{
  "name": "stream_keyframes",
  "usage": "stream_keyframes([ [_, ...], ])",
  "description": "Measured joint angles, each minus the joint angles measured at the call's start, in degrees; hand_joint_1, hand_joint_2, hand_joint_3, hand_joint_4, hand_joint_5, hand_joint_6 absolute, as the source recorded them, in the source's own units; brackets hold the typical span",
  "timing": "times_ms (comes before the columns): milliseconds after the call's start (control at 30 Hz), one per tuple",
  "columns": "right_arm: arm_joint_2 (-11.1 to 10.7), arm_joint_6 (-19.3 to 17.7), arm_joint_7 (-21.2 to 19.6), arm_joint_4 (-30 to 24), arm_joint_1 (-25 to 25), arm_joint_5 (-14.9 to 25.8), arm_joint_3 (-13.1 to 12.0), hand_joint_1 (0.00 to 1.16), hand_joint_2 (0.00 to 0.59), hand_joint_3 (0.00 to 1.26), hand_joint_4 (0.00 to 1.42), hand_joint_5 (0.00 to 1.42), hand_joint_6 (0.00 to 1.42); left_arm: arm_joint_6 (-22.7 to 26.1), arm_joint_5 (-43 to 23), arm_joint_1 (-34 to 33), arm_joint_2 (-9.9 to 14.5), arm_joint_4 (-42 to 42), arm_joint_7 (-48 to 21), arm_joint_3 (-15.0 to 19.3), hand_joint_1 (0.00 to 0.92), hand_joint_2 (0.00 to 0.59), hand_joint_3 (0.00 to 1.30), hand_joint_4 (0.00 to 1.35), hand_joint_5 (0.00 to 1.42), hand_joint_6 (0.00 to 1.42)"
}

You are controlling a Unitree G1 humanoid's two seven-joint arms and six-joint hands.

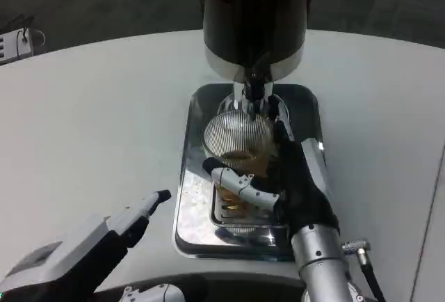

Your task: Grasp the cup under the faucet to collect the drink, then remove the cup.

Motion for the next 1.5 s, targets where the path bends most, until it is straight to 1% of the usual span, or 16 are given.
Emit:
stream_keyframes([
  [67,0.9,0.0,-1.4,0.8,-0.3,-0.2,0.1,0.83,0.215,0.13,0.24,0.34,0.39,0.3,-0.1,0.0,0.0,0.1,-0.2,-0.1,0.000,0.028,0.00,0.00,0.00,0.00],
  [233,1.0,-0.4,-4.8,2.5,-0.8,-1.7,1.2,0.86,0.219,0.19,0.29,0.41,0.45,0.4,-0.5,0.0,0.1,0.4,-0.7,-0.2,0.000,0.028,0.00,0.00,0.00,0.00],
  [400,1.0,-2.5,-9.6,5.7,-1.3,-3.0,2.6,0.89,0.226,0.26,0.39,0.54,0.64,0.5,-1.0,0.1,0.5,0.5,-1.0,-0.2,0.000,0.029,0.00,0.00,0.00,0.00],
  [467,1.0,-3.2,-11.0,6.5,-1.4,-3.2,2.8,0.92,0.229,0.32,0.45,0.61,0.72,0.6,-1.4,0.2,0.6,0.5,-1.1,-0.1,0.000,0.029,0.00,0.00,0.00,0.00],
  [533,1.0,-4.1,-12.9,8.0,-1.5,-3.2,3.1,0.93,0.228,0.35,0.48,0.65,0.79,0.7,-1.8,0.1,0.7,0.7,-1.2,-0.1,0.000,0.029,0.00,0.00,0.00,0.00],
  [600,1.0,-4.9,-14.5,8.8,-1.6,-3.1,3.1,0.96,0.234,0.45,0.59,0.78,0.94,0.8,-1.8,0.2,0.9,1.0,-1.3,-0.1,0.000,0.029,0.00,0.00,0.00,0.00],
  [667,1.0,-6.0,-15.9,9.8,-1.6,-2.8,3.2,0.97,0.237,0.52,0.66,0.86,1.05,0.9,-2.0,0.2,1.1,1.2,-1.5,-0.1,0.000,0.029,0.00,0.00,0.00,0.00],
  [700,1.0,-6.4,-16.6,10.1,-1.6,-2.3,3.2,0.98,0.237,0.56,0.74,0.92,1.12,0.9,-2.0,0.2,1.2,1.3,-1.5,-0.1,0.000,0.029,0.00,0.00,0.00,0.00],
  [767,1.0,-7.2,-18.7,10.4,-1.6,-1.7,2.8,0.98,0.227,0.67,0.86,1.03,1.21,0.9,-2.1,0.2,1.4,1.7,-1.5,-0.1,0.000,0.029,0.00,0.00,0.00,0.00],
  [833,1.0,-7.5,-19.6,10.4,-1.5,-0.9,2.7,0.98,0.227,0.76,0.97,1.14,1.31,0.9,-2.1,0.1,1.7,2.1,-1.5,-0.1,0.000,0.029,0.00,0.00,0.00,0.00],
  [933,1.0,-7.9,-20.7,10.0,-0.9,-0.6,2.6,1.00,0.229,0.89,1.08,1.23,1.39,0.9,-2.2,-0.2,1.8,2.7,-1.5,-0.2,0.000,0.029,0.00,0.00,0.00,0.00],
  [1000,1.1,-8.2,-20.8,9.4,-0.2,0.1,2.6,1.00,0.230,0.94,1.14,1.27,1.42,0.9,-2.3,-0.5,1.8,3.0,-1.5,-0.4,0.000,0.029,0.00,0.00,0.00,0.00],
  [1167,1.3,-8.3,-20.2,7.2,1.5,1.3,2.8,1.00,0.221,0.97,1.20,1.32,1.42,0.9,-2.5,-1.5,1.8,3.9,-1.5,-0.9,0.000,0.029,0.00,0.00,0.00,0.00],
  [1400,1.6,-8.2,-15.2,0.5,5.0,1.7,3.2,1.00,0.219,0.99,1.23,1.34,1.42,0.8,-3.5,-2.9,2.0,5.5,-1.5,-2.0,0.000,0.029,0.00,0.00,0.00,0.00],
  [1467,1.5,-8.1,-13.8,-1.1,5.6,1.7,3.4,1.00,0.218,1.01,1.24,1.36,1.42,0.8,-3.7,-3.3,2.2,5.8,-1.5,-2.2,0.000,0.029,0.00,0.00,0.00,0.00],
  [1500,1.1,-8.1,-12.6,-3.0,6.4,1.7,3.4,1.00,0.217,1.02,1.24,1.36,1.42,0.7,-3.7,-3.8,2.2,6.1,-1.5,-2.3,0.000,0.029,0.00,0.00,0.00,0.00],
])
